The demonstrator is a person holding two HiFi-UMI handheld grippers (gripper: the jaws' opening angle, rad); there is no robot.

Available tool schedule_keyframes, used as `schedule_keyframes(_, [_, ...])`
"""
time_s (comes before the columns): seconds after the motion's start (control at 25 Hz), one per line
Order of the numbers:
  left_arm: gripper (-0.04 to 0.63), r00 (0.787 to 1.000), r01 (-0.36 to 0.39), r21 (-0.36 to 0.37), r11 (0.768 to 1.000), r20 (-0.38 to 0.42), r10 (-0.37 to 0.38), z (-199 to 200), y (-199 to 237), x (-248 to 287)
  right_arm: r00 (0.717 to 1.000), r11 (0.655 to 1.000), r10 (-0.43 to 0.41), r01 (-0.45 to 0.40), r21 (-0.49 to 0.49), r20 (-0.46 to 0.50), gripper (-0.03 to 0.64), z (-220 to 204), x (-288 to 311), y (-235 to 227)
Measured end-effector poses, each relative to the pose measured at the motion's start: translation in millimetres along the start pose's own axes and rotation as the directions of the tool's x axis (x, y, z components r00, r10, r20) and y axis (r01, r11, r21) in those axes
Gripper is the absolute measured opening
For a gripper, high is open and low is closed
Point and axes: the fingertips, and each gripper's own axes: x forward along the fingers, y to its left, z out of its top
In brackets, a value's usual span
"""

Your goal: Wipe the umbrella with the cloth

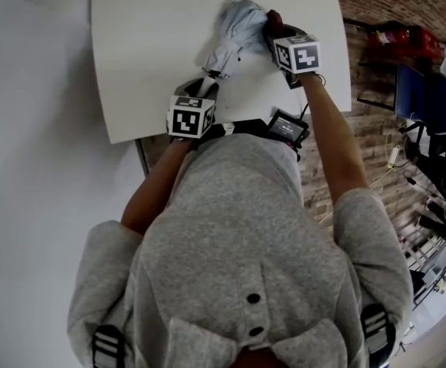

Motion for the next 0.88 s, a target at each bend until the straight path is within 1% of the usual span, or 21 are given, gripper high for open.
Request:
schedule_keyframes(0.4, [0.156, 1.0, -0.002, 0.006, 1.0, 0.001, 0.002, 0, 0, 1, 1.0, 1.0, 0.028, -0.028, 0.002, 0.011, 0.098, -10, -5, 18])
schedule_keyframes(0.88, [0.156, 1.0, 0.003, 0.009, 1.0, 0.006, -0.003, 0, 0, 3, 0.999, 0.998, 0.038, -0.037, -0.046, 0.017, 0.098, -13, -7, 31])
